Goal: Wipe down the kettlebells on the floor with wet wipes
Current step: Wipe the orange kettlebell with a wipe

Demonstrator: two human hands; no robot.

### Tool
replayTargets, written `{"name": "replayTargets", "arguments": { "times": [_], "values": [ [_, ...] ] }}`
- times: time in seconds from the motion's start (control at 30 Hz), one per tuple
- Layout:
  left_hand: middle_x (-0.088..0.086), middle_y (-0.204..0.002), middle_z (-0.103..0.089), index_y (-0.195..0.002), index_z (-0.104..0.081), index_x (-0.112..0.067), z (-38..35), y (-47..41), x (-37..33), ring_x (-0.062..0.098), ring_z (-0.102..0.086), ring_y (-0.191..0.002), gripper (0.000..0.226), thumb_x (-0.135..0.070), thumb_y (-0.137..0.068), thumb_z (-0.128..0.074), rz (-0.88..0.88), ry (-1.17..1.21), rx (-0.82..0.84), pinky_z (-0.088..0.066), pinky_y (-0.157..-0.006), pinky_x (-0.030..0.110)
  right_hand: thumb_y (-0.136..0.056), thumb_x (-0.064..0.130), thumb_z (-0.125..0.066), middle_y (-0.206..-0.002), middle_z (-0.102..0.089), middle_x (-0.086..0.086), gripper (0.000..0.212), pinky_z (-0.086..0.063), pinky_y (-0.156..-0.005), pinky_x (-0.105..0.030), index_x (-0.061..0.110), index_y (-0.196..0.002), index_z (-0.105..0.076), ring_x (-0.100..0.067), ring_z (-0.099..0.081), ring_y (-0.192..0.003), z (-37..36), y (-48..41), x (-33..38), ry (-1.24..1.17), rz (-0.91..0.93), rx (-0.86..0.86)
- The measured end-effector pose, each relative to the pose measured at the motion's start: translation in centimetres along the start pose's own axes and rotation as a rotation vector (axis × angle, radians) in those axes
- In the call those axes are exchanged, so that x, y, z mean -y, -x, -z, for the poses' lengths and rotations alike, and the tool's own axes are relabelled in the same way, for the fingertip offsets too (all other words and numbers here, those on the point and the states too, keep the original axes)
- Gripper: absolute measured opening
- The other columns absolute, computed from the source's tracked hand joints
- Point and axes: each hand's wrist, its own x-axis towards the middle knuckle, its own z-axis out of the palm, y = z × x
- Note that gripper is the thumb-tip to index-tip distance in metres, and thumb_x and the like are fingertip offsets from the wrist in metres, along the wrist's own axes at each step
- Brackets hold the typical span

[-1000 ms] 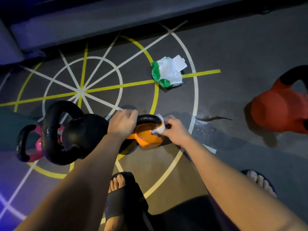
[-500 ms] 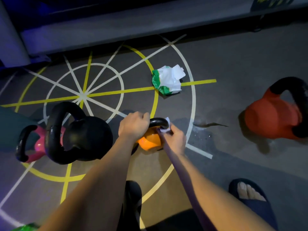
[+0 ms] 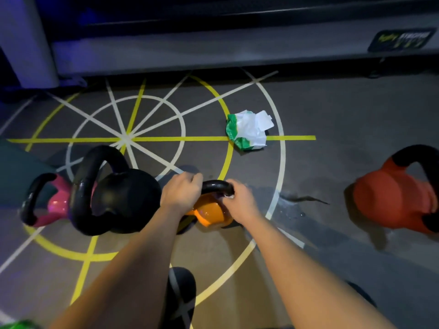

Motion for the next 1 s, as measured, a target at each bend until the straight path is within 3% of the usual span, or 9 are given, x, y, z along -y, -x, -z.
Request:
{"name": "replayTargets", "arguments": {
  "times": [0.1,0.23,0.33,0.5,0.6,0.67,0.77,0.87,1.0],
  "values": [
    [-0.003,-0.073,-0.048,-0.067,-0.045,-0.021,-0.1,0.2,-0.2,0.014,-0.041,-0.069,0.033,-0.038,-0.085,-0.022,-0.007,-0.054,-0.017,-0.025,-0.056,0.032,-0.089,0.025,-0.076,-0.114,-0.067,0.001,0.032,-0.047,-0.100,-0.035,0.021,-0.120,-0.067,-0.017,-0.058,-0.113,-1.9,1.2,0.2,0.061,-0.109,-0.186],
    [0.000,-0.073,-0.056,-0.069,-0.056,-0.019,-0.3,0.3,-1.1,0.017,-0.052,-0.072,0.046,-0.044,-0.087,-0.022,-0.014,-0.037,-0.035,-0.038,-0.063,0.034,-0.089,0.021,-0.077,-0.119,-0.066,0.000,0.036,-0.045,-0.100,-0.033,0.022,-0.123,-0.063,-0.020,-0.057,-0.120,-3.0,2.2,0.9,0.018,-0.204,-0.334],
    [0.003,-0.074,-0.060,-0.070,-0.063,-0.017,0.1,0.3,-0.9,0.018,-0.056,-0.074,0.048,-0.043,-0.093,-0.030,0.015,0.013,-0.049,-0.048,-0.070,0.036,-0.080,0.030,-0.085,-0.120,-0.065,0.004,0.055,-0.047,-0.091,-0.033,0.028,-0.128,-0.059,-0.017,-0.059,-0.116,-2.0,2.3,1.0,-0.035,-0.246,-0.143],
    [-0.002,-0.086,-0.054,-0.077,-0.048,-0.019,0.6,0.1,1.1,0.016,-0.049,-0.081,0.025,-0.023,-0.101,-0.040,-0.046,-0.105,-0.012,-0.034,-0.063,0.028,-0.080,0.012,-0.085,-0.118,-0.068,0.012,0.062,-0.051,-0.098,-0.026,0.031,-0.131,-0.055,-0.010,-0.064,-0.115,2.1,1.6,-0.3,-0.192,-0.057,0.200],
    [0.007,-0.104,-0.058,-0.089,-0.043,-0.019,0.8,0.3,1.8,0.026,-0.054,-0.102,0.013,-0.014,-0.099,-0.049,-0.081,-0.141,-0.036,-0.048,-0.083,0.039,-0.081,0.001,-0.083,-0.127,-0.071,0.005,0.067,-0.048,-0.110,-0.041,0.029,-0.135,-0.053,-0.015,-0.062,-0.124,2.4,0.4,-1.8,-0.314,-0.048,0.313],
    [0.004,-0.099,-0.057,-0.084,-0.044,-0.020,0.8,0.3,2.1,0.026,-0.054,-0.101,0.017,-0.015,-0.098,-0.050,-0.082,-0.146,-0.033,-0.046,-0.083,0.040,-0.081,-0.001,-0.081,-0.127,-0.072,0.005,0.065,-0.045,-0.111,-0.050,0.032,-0.132,-0.058,-0.020,-0.062,-0.126,2.4,-0.3,-2.3,-0.366,-0.049,0.344],
    [-0.004,-0.081,-0.045,-0.072,-0.041,-0.022,0.7,0.0,2.6,0.022,-0.047,-0.089,0.027,-0.017,-0.099,-0.042,-0.054,-0.101,0.000,-0.035,-0.074,0.035,-0.075,0.001,-0.086,-0.119,-0.075,0.005,0.064,-0.051,-0.106,-0.042,0.027,-0.130,-0.066,-0.018,-0.065,-0.119,2.3,-1.0,-1.6,-0.341,-0.083,0.312],
    [-0.001,-0.088,-0.045,-0.084,-0.044,-0.018,0.8,-0.2,2.0,0.024,-0.049,-0.093,0.019,-0.020,-0.098,-0.033,-0.057,-0.052,-0.047,-0.035,-0.075,0.034,-0.069,0.008,-0.092,-0.109,-0.077,0.005,0.063,-0.055,-0.094,-0.028,0.020,-0.128,-0.071,-0.012,-0.069,-0.107,1.6,-1.0,-1.1,-0.306,-0.084,0.256],
    [-0.003,-0.079,-0.050,-0.077,-0.047,-0.017,0.8,-0.6,1.0,0.019,-0.046,-0.079,0.028,-0.021,-0.102,-0.034,-0.066,-0.055,-0.061,-0.030,-0.062,0.033,-0.082,0.008,-0.083,-0.099,-0.074,0.005,0.039,-0.056,-0.077,-0.023,0.026,-0.113,-0.070,-0.013,-0.068,-0.097,-0.2,-0.1,-0.3,-0.371,-0.127,0.094]
  ]
}}
